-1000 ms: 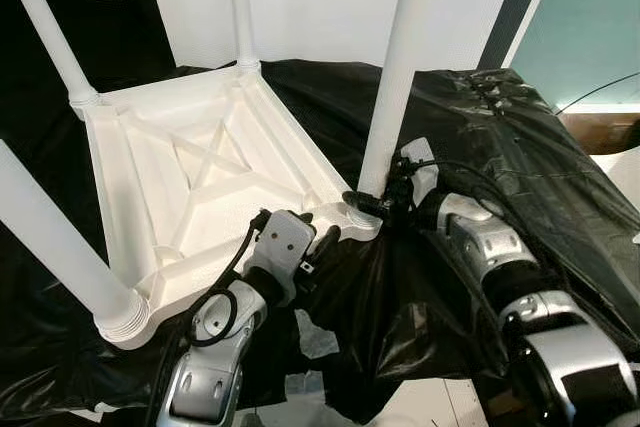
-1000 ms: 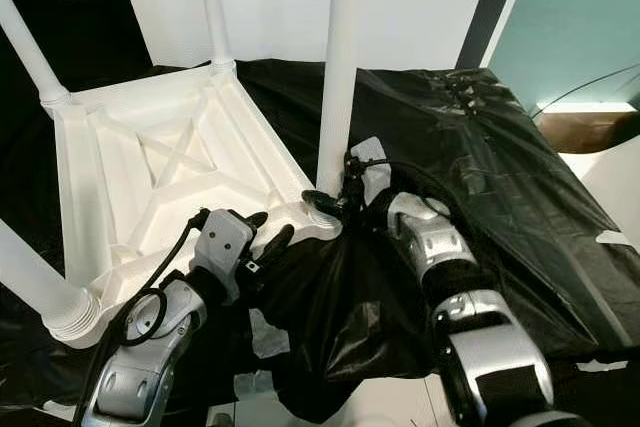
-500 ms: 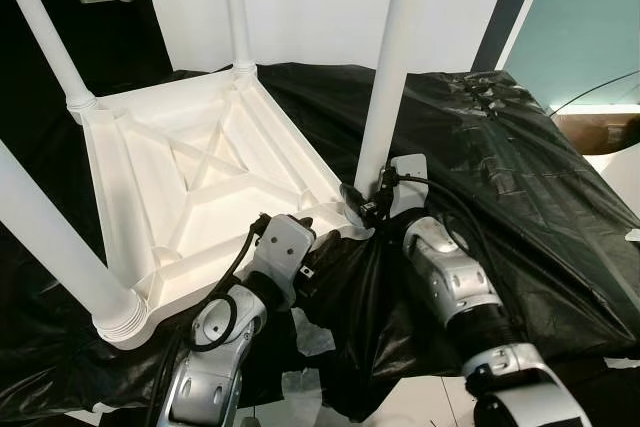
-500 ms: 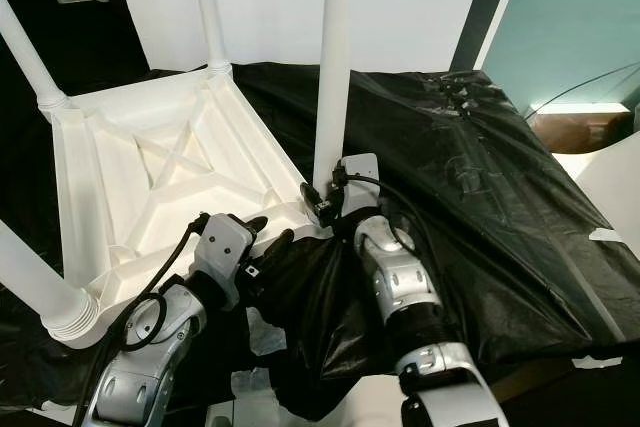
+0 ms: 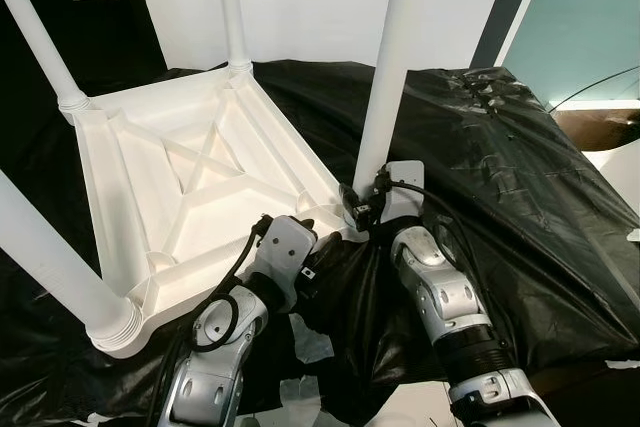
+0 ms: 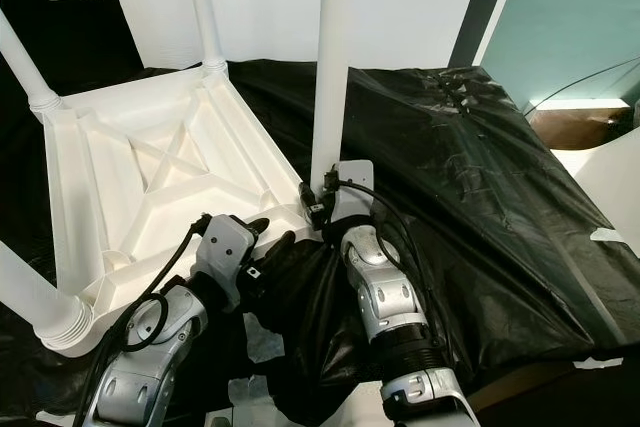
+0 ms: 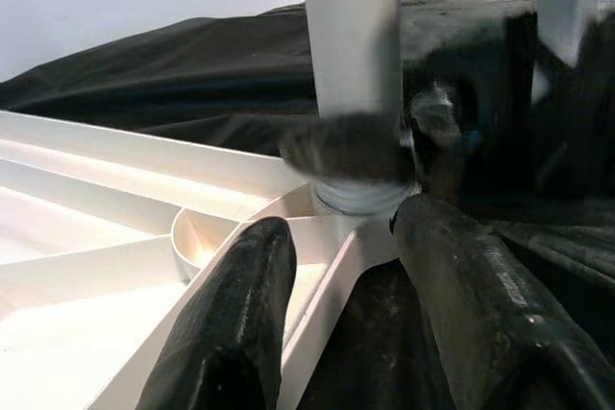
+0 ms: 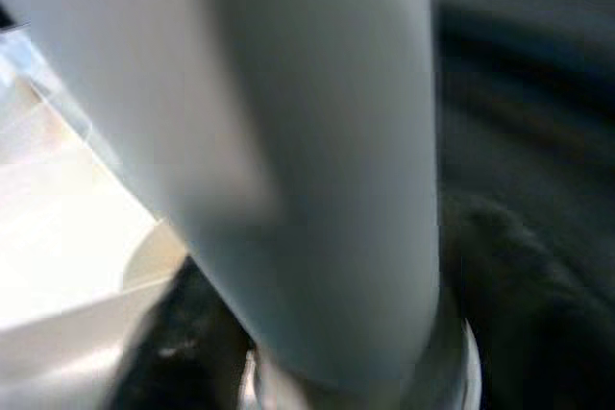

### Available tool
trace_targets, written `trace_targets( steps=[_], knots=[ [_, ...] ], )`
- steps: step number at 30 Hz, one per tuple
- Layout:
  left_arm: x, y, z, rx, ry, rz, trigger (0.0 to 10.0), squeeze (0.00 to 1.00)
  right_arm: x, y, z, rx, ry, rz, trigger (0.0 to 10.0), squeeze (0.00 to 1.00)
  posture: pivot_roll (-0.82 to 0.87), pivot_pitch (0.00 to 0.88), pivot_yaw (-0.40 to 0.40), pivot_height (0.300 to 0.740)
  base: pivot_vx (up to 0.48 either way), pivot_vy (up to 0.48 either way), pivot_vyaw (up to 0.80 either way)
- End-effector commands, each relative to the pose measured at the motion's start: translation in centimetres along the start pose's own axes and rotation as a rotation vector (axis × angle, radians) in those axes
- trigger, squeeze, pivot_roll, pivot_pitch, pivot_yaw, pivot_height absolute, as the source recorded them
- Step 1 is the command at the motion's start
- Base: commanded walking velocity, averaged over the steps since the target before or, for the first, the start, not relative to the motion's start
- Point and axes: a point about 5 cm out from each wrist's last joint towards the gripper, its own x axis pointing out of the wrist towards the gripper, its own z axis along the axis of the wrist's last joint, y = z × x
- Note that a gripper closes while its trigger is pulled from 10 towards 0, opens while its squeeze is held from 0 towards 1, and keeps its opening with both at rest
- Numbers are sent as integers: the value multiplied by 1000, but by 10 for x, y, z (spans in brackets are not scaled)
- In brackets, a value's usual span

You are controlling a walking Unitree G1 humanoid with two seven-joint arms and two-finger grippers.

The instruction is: Building children table

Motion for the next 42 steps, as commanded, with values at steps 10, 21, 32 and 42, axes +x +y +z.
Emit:
trace_targets(
  steps=[10, 21, 32, 42],
  knots=[
    [0, 2, 0, -2, 3, 54, 10000, 0, -8, -19, 2, 7, -5, 111, 10000, 1000, 118, 34, -49, 740, 0, 0, 0],
    [0, 4, 0, 4, 1, 59, 10000, 0, -3, -40, 14, -77, -14, 361, 10000, 0, 119, 18, -52, 740, 0, 0, 0],
    [4, 8, 2, 22, -10, 57, 10000, 0, 19, -38, 23, -171, 49, 621, 10000, 0, 126, 0, -48, 740, 0, 0, 0],
    [3, 9, 3, 29, -11, 65, 10000, 0, 22, -44, 16, -191, 112, 671, 0, 0, 136, 0, -49, 740, 0, 0, 0]
  ],
)
